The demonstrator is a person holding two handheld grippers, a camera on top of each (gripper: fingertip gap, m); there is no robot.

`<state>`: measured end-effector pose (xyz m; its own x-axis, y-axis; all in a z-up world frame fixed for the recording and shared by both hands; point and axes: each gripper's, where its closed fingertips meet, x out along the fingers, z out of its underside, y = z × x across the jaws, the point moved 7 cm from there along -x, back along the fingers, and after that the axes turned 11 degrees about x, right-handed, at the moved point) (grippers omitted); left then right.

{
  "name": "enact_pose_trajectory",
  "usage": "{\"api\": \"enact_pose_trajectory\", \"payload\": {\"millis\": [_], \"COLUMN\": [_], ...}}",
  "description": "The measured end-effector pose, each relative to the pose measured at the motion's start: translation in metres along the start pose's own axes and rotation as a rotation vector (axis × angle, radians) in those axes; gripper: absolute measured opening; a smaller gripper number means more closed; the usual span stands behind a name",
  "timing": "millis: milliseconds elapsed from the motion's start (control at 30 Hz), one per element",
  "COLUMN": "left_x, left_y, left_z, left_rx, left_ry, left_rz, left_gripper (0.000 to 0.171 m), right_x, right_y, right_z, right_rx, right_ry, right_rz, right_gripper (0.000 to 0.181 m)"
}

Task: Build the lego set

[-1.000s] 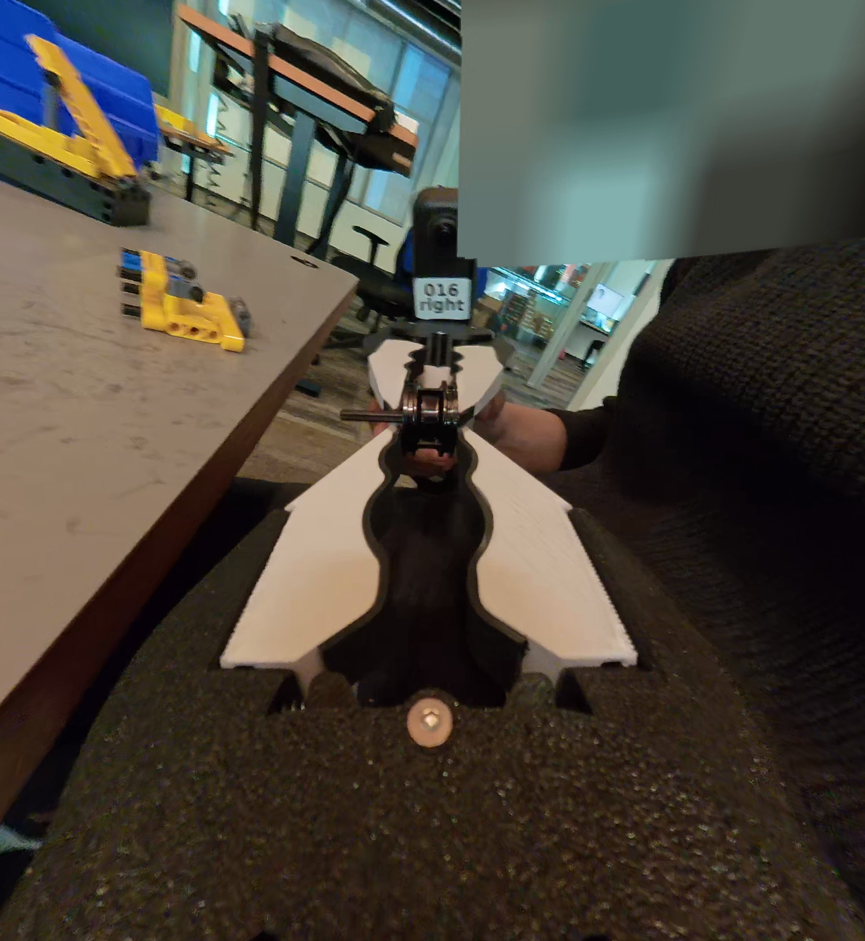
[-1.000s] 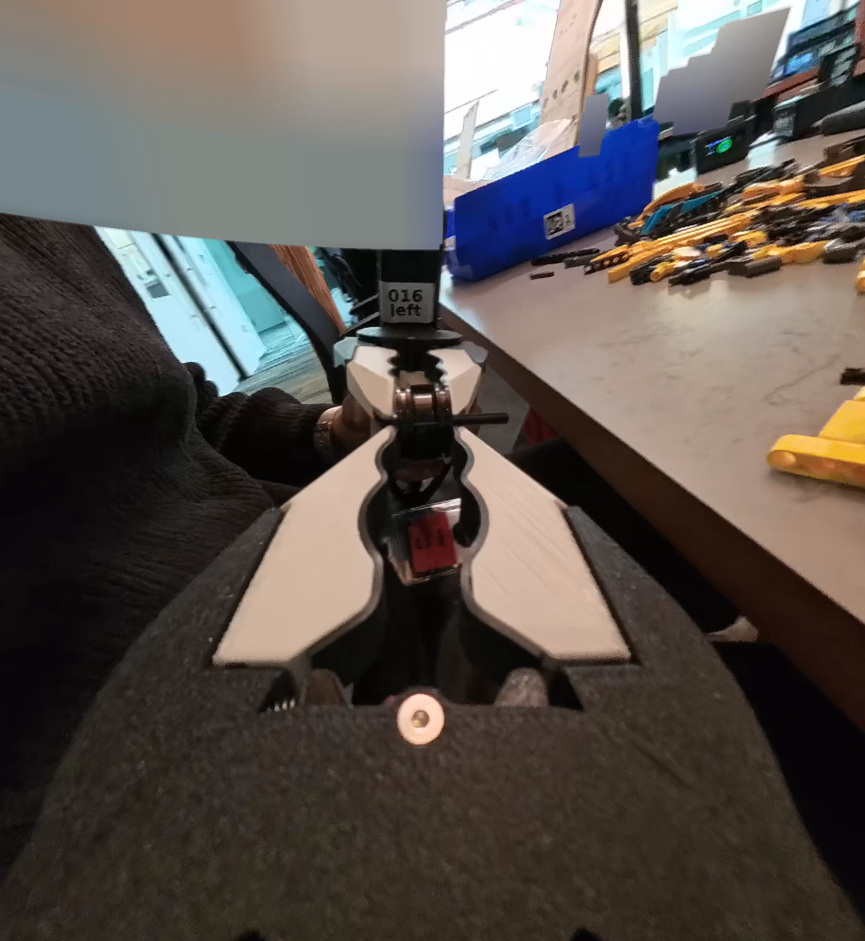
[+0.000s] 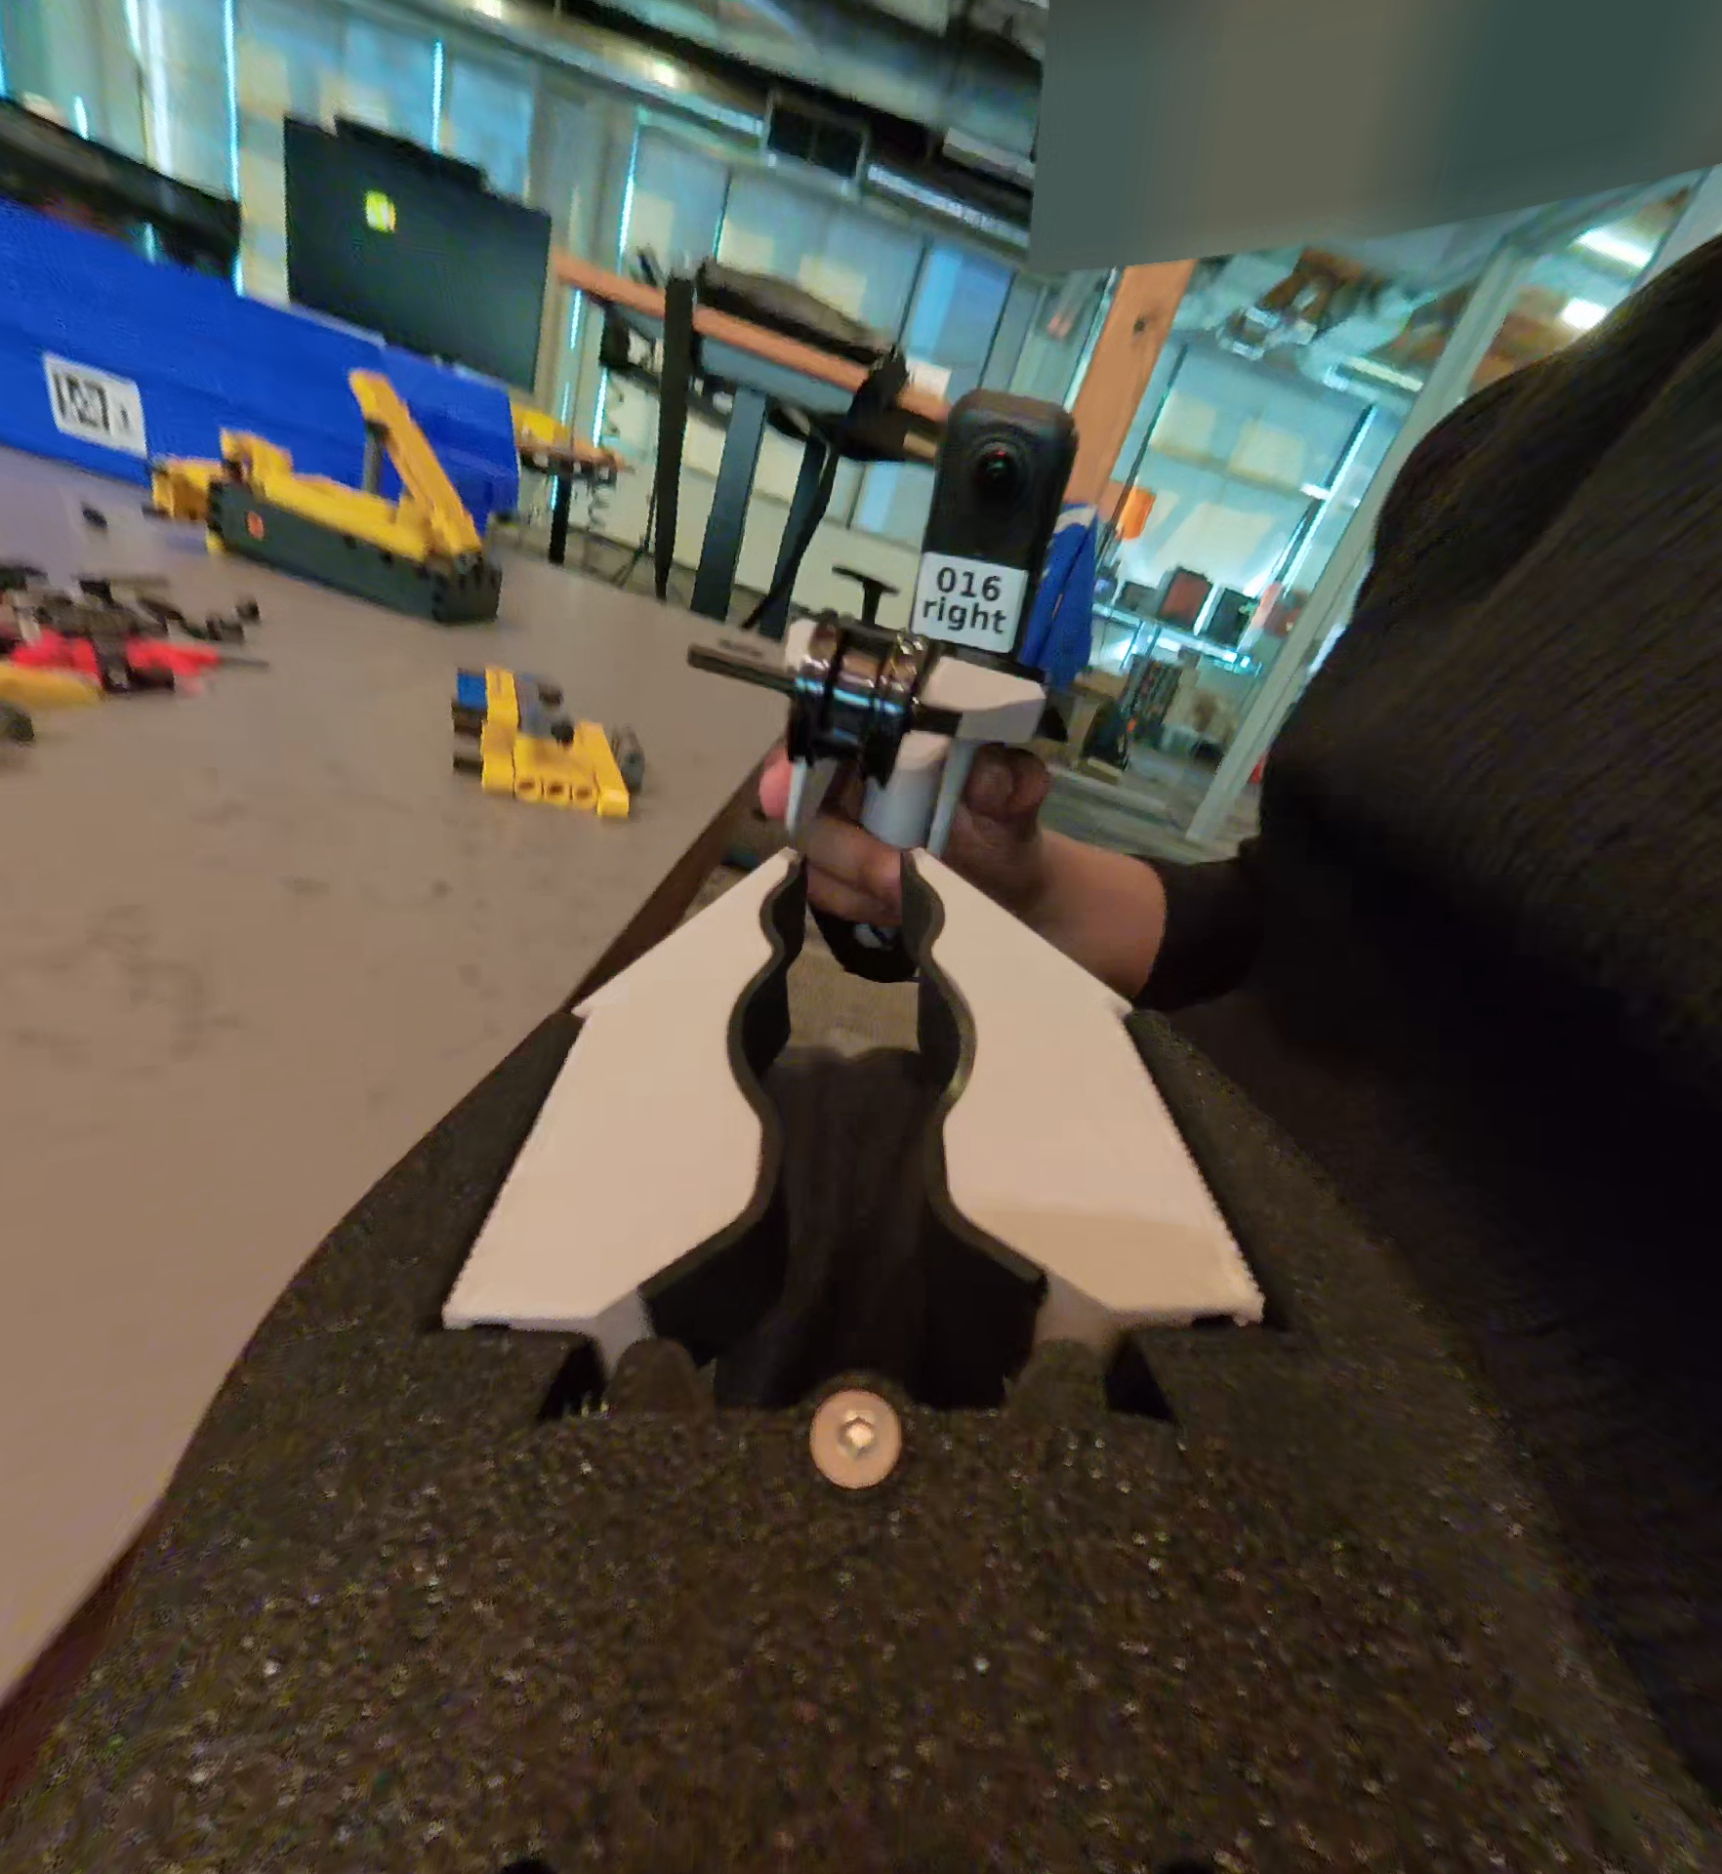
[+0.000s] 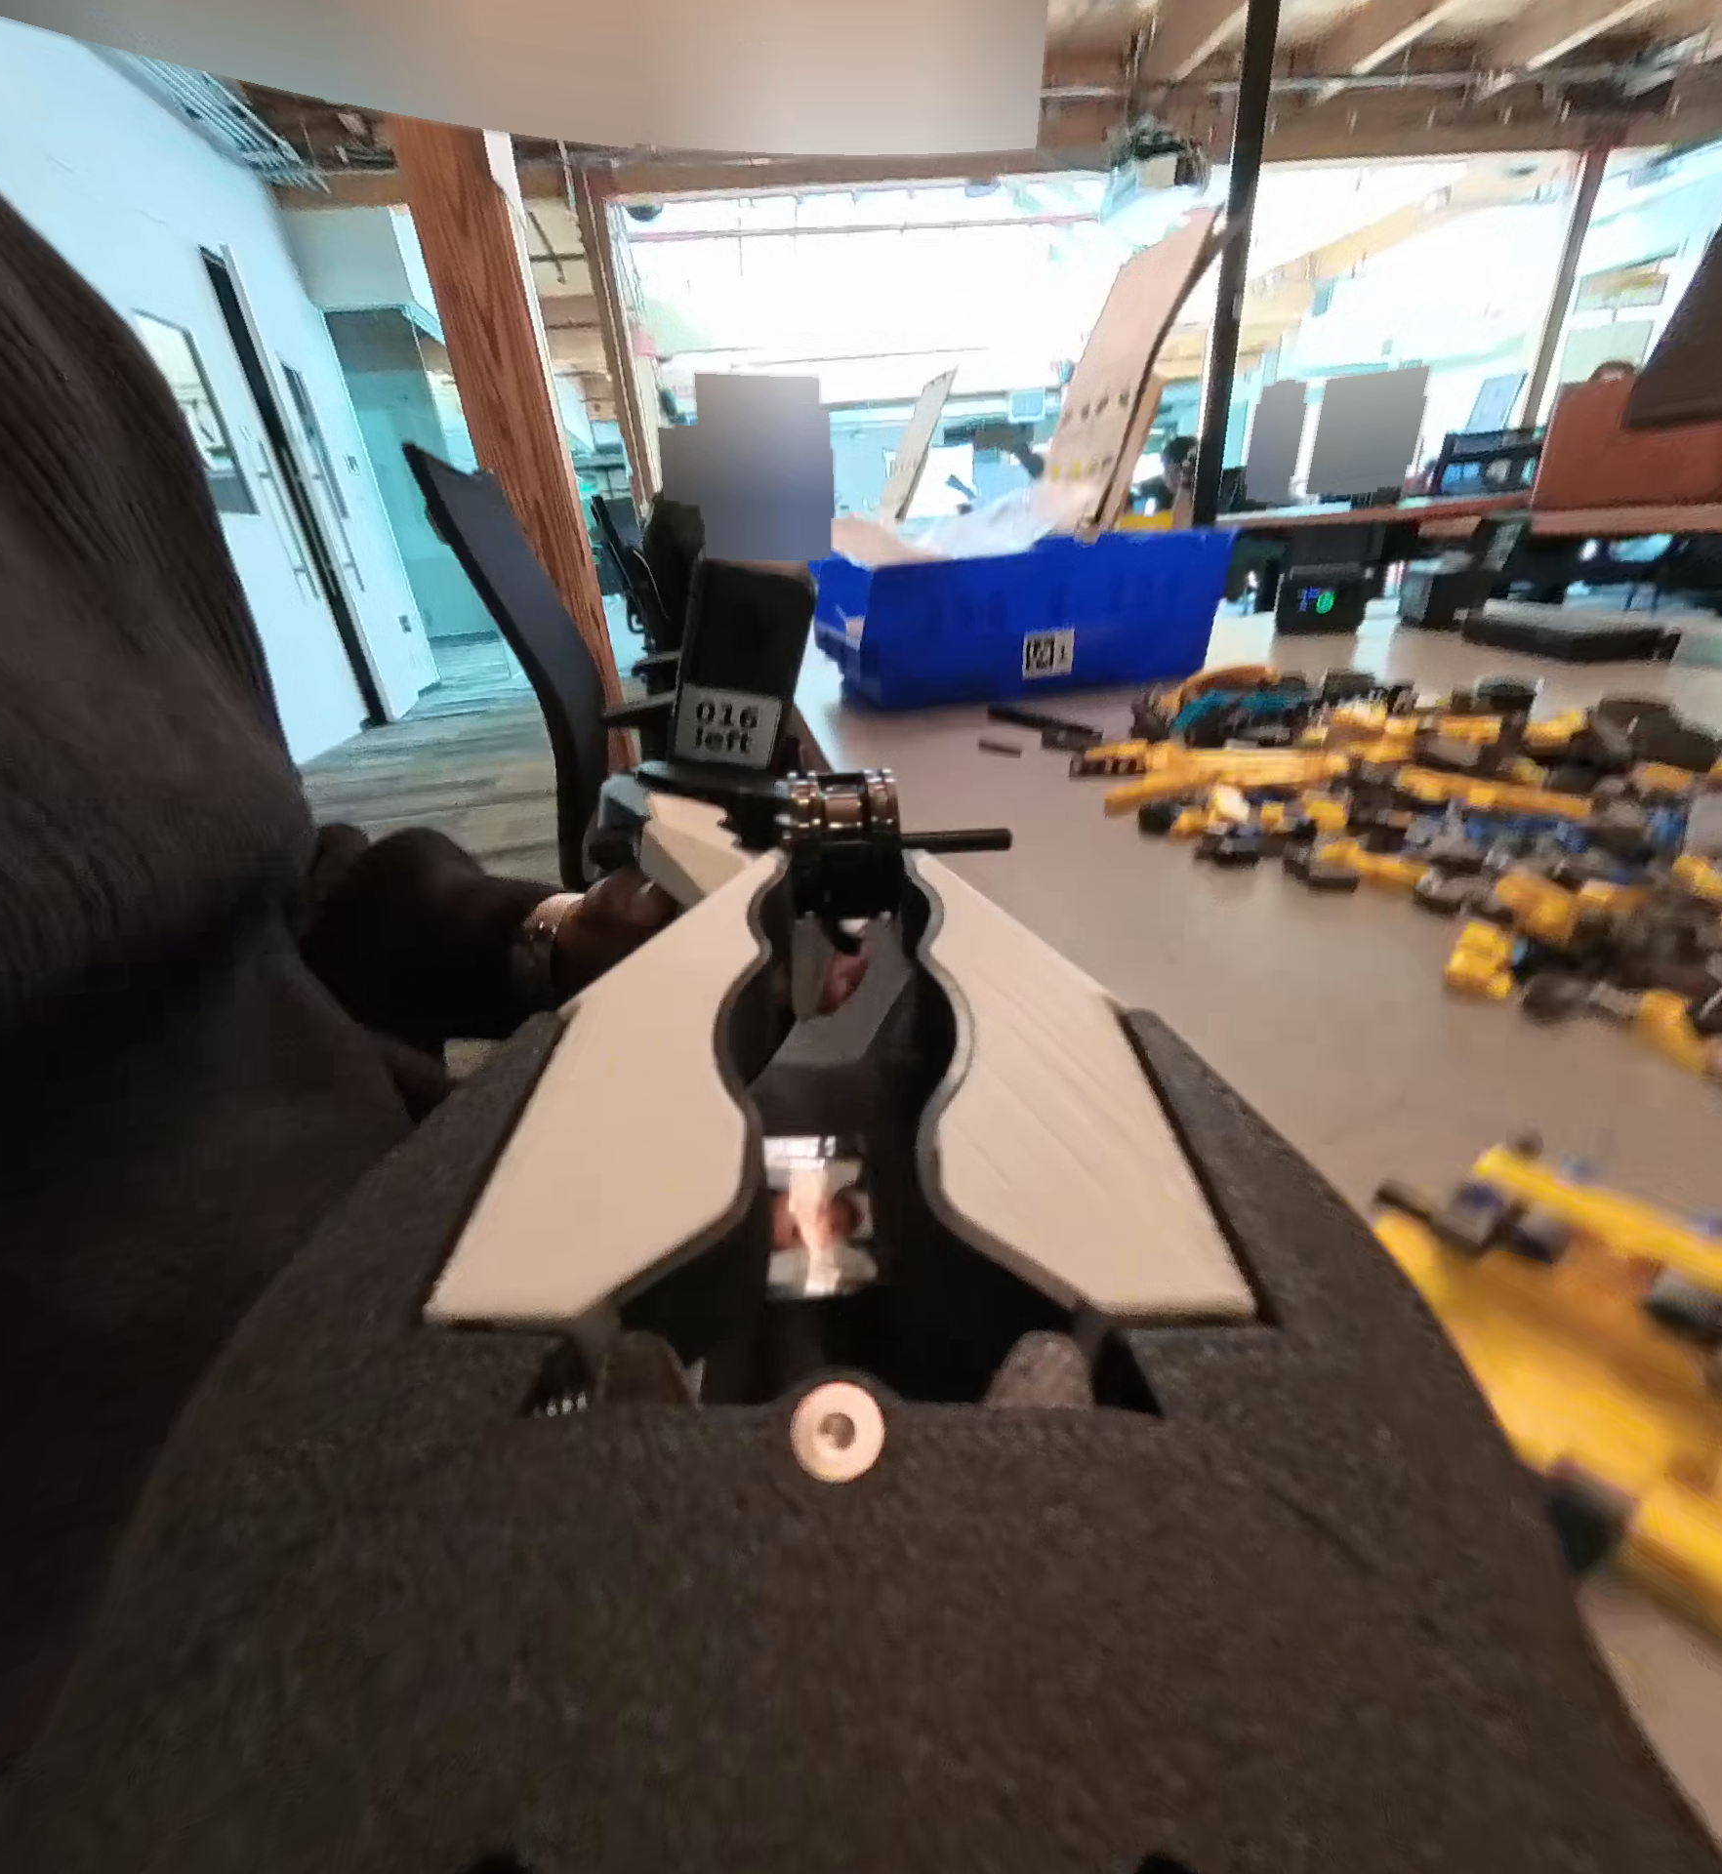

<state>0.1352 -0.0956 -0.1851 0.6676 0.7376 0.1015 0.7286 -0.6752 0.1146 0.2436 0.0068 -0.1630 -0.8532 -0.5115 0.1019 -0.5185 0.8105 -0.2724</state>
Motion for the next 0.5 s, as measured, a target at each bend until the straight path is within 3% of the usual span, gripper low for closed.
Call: {"api": "enact_pose_trajectory", "payload": {"millis": [100, 233, 333, 433, 500], "left_x": [0.003, 0.015, 0.018, 0.012, 0.003], "left_y": [-0.004, -0.037, -0.061, -0.080, -0.085], "left_z": [-0.033, -0.069, -0.087, -0.079, -0.081], "left_rx": [0.003, -0.009, 0.010, 0.036, -0.063], "left_ry": [0.015, -0.152, -0.157, -0.146, -0.059], "left_rz": [0.015, -0.078, -0.064, -0.049, 0.033], "left_gripper": [0.018, 0.018, 0.019, 0.018, 0.019], "right_x": [0.009, 0.020, 0.027, 0.043, 0.056], "right_y": [0.013, 0.051, 0.088, 0.121, 0.139], "right_z": [-0.040, -0.098, -0.133, -0.140, -0.129], "right_rx": [-0.048, -0.079, -0.079, -0.169, -0.221], "right_ry": [0.014, 0.033, 0.040, -0.063, -0.148], "right_rz": [0.016, 0.020, 0.028, 0.042, 0.016], "right_gripper": [0.020, 0.021, 0.020, 0.020, 0.020]}}
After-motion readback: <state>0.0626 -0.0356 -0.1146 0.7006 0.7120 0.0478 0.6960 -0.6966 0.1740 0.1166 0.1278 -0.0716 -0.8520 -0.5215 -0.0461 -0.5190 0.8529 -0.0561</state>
